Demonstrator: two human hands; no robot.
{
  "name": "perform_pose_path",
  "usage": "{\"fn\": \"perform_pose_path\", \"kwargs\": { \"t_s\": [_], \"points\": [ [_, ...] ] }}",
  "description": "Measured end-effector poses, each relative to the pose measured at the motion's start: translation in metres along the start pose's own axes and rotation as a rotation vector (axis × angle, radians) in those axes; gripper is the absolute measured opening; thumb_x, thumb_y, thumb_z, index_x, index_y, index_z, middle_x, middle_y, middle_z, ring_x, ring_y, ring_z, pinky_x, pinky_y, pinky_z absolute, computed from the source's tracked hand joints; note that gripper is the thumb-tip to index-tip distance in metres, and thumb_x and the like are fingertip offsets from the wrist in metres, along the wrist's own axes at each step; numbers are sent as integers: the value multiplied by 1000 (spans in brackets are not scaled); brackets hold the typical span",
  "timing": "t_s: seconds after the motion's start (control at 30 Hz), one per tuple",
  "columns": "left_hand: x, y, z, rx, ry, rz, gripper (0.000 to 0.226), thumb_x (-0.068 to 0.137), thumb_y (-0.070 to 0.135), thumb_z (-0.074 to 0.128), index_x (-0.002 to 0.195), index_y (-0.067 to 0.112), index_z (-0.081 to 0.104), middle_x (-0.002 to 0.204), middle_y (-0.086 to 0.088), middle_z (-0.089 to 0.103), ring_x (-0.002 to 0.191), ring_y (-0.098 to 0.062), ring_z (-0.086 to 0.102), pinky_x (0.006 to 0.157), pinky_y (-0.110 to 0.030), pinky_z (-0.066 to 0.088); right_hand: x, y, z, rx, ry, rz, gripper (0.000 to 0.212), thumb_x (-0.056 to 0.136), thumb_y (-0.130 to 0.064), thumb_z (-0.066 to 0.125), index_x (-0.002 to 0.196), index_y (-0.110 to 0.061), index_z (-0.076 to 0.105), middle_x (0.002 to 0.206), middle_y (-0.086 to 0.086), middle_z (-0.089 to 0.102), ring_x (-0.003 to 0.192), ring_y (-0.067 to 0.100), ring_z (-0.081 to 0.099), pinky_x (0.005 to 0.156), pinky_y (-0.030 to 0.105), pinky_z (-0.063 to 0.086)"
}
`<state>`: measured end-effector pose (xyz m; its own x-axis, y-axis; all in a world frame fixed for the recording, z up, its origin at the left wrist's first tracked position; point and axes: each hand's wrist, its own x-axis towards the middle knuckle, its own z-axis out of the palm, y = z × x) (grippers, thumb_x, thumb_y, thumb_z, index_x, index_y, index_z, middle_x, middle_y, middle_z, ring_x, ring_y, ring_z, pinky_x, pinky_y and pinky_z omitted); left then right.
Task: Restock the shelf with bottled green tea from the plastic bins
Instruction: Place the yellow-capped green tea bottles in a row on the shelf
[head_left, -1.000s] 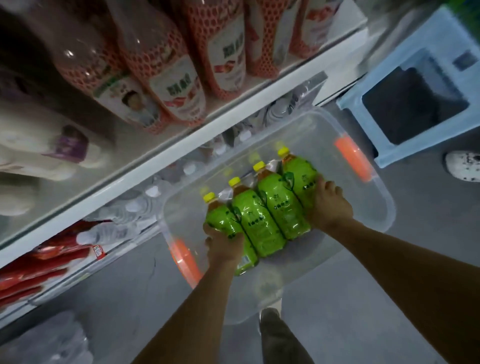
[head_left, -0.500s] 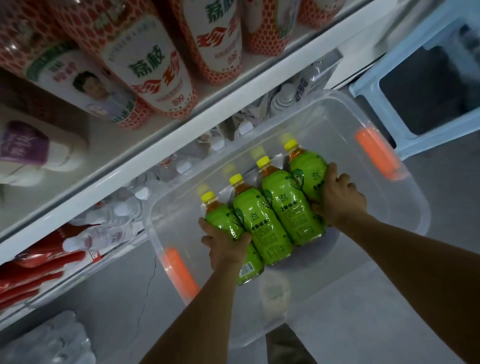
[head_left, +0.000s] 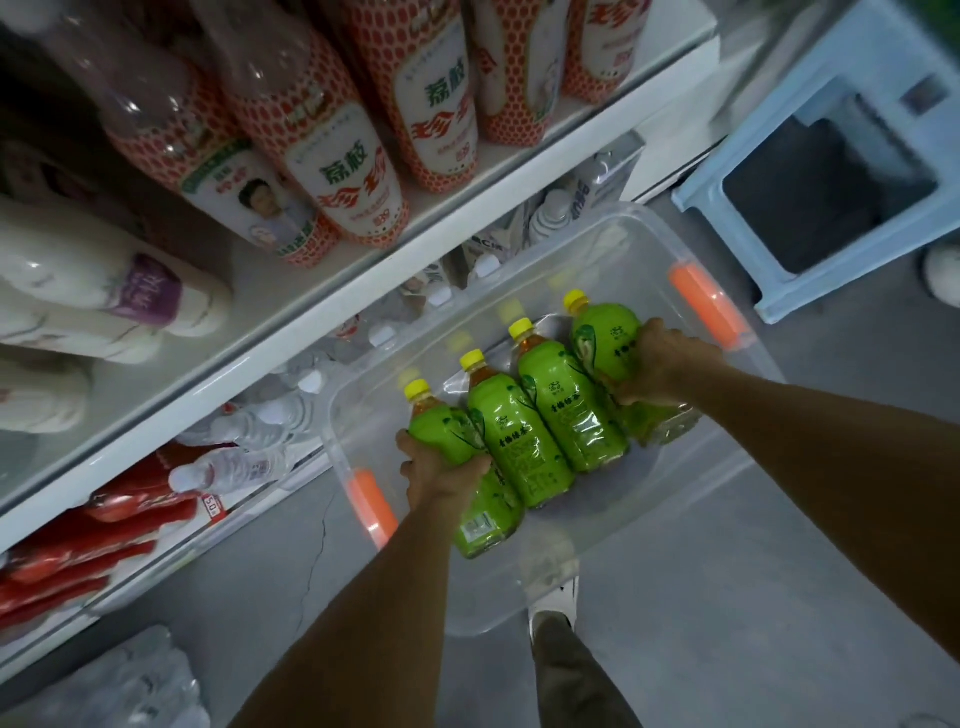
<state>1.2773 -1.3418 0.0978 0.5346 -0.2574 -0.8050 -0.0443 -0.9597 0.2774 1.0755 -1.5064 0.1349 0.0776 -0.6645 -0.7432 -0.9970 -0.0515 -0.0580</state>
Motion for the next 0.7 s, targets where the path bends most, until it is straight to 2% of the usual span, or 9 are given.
{"fn": "perform_pose_path", "kwargs": {
  "t_s": [0.13,0.2,0.3,0.4,0.47,0.5,0.6,0.63,0.7],
  "points": [
    [-23,4,-21,-48,-47,53,107,70,25,85,148,22,11,134,-19,49,117,-42,56,99,-50,50,-31,0,-27,261,-120,59,84,70,-40,84,135,-5,44,121,16,59,106,33,60,87,38,51],
    [-39,7,-33,-91,-76,92,98,71,21,86,141,21,18,127,-15,54,108,-35,61,90,-42,54,-52,-3,-32,443,-172,67,77,69,-32,86,130,-3,49,115,15,62,98,31,63,79,35,51],
    [-65,8,-49,-196,-134,160,79,72,11,86,125,21,28,104,-5,61,84,-16,64,74,-33,55,-86,-13,-32,692,-249,59,67,67,-24,88,122,0,55,100,14,68,78,26,68,64,31,57],
    [-93,5,-69,-313,-177,185,84,61,14,88,130,19,41,107,-8,69,91,-20,70,77,-40,62,-123,-21,-29,823,-299,16,48,73,-19,84,111,-5,59,91,9,70,72,21,69,56,26,57],
    [-111,-2,-89,-394,-199,189,73,69,7,86,127,25,45,108,-4,70,95,-21,71,76,-41,62,-150,-23,-28,912,-335,-24,42,75,-18,82,110,-8,60,91,8,73,75,22,71,62,28,58],
    [-119,-6,-98,-423,-220,187,69,73,5,84,126,29,45,108,-1,70,95,-21,71,74,-40,61,-162,-24,-27,962,-361,-50,45,74,-18,83,112,-7,61,93,10,74,79,25,73,69,33,60],
    [-146,-21,-137,-459,-299,227,68,79,7,80,130,35,44,111,3,70,95,-21,71,66,-34,58,-199,-28,-29,1068,-461,-159,67,60,-21,90,120,-10,62,107,12,74,99,32,71,94,51,54],
    [-157,-26,-152,-467,-316,247,72,77,9,81,132,35,44,113,3,69,96,-21,70,67,-35,57,-213,-32,-31,1101,-502,-201,76,55,-24,91,124,-10,61,112,13,73,104,32,70,97,52,51],
    [-176,-36,-180,-481,-340,286,89,60,20,86,136,36,44,113,3,70,98,-23,70,75,-42,60,-235,-40,-32,1153,-573,-282,96,43,-30,95,129,-10,58,122,14,68,112,34,66,102,52,48]
  ]
}}
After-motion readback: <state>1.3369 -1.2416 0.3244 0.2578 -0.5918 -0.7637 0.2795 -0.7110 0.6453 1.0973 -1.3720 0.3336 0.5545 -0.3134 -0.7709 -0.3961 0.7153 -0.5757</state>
